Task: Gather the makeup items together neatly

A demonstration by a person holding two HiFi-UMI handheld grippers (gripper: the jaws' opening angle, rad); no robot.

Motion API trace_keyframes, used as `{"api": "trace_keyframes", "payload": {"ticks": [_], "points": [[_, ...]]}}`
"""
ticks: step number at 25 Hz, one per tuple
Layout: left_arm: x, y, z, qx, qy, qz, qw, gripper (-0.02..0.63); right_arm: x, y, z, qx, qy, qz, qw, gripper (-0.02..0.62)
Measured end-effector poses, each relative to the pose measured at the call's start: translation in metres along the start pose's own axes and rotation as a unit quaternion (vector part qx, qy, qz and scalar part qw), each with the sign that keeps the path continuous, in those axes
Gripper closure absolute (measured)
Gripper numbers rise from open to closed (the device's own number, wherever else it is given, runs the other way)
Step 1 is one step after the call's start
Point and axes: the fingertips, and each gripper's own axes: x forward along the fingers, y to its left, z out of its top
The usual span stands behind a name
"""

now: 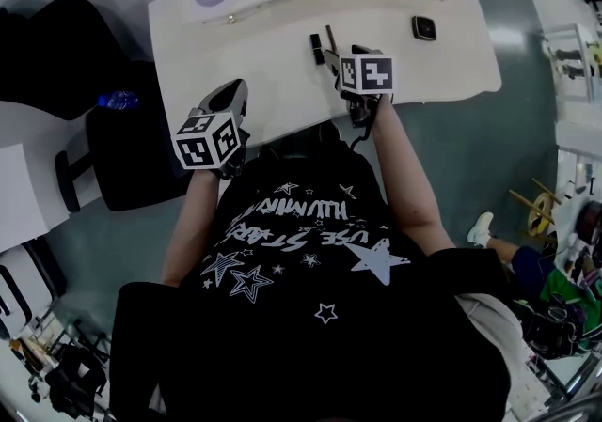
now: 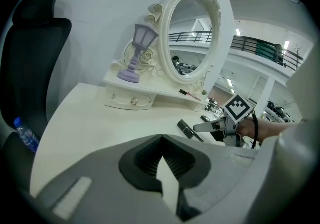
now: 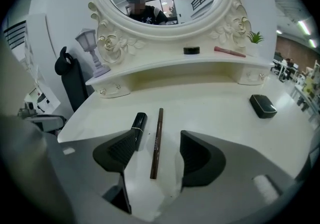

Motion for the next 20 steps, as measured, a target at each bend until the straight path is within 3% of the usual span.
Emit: {"api": "trace_keyframes", "payload": {"ticks": [3,9,20], "points": [[0.006,-0.001,0.005,0.005,-0.003,0.000,1.0000,0.606,-0.006,-0.008,0.003,-0.009,-0.011,-0.005,1.000,0.238],[0.026,-0.013,0.020,0.007,-0.014,0.004,0.9999,0.606,-0.027,-0.061,0.019,-0.003,-0.076,-0.062,0.995,0.160],[0.060,-0.052,0.030,0.010,-0.017,0.029,0.9994,0.606,-0.050,-0.175,0.027,0.057,-0.102,-0.115,0.987,0.138]]}}
